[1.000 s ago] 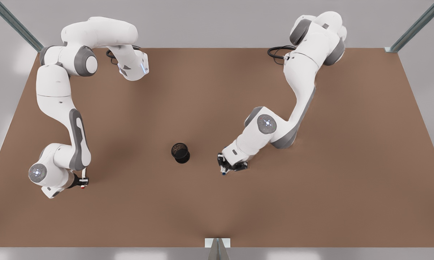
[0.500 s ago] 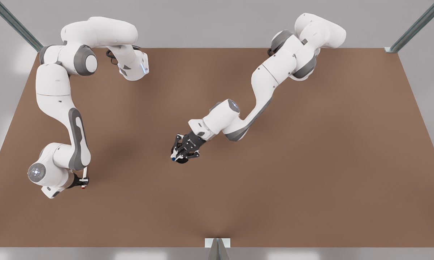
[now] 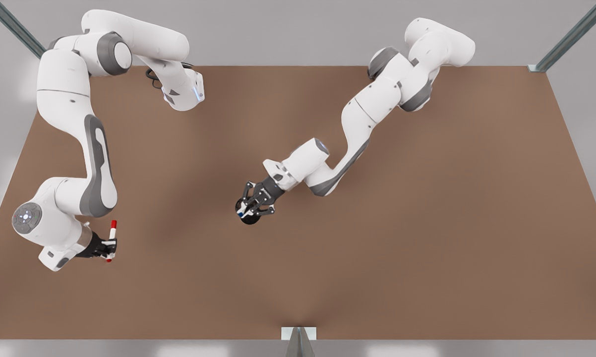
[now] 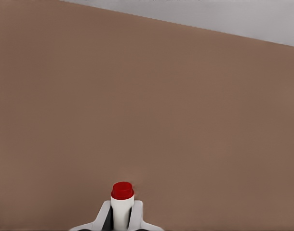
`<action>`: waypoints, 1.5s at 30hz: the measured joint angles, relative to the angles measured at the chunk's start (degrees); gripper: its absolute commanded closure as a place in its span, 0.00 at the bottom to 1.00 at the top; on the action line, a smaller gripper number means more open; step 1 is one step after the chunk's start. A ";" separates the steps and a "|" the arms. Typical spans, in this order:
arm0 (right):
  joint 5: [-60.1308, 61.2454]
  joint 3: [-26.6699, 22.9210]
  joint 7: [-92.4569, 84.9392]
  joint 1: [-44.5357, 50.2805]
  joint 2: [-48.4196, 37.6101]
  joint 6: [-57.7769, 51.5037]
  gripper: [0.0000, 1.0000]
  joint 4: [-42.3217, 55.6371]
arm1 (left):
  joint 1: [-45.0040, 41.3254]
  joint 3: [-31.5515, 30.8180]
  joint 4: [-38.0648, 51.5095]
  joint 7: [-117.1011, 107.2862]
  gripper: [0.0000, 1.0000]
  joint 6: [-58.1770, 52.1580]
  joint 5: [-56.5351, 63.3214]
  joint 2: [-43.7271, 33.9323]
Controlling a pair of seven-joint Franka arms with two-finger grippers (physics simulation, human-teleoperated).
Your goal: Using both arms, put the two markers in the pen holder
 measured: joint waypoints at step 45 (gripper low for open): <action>-6.19 40.23 0.55 -6.22 -9.34 75.75 0.79 -41.45 | 28.82 18.27 -12.50 6.41 0.00 -108.79 -8.56 -51.31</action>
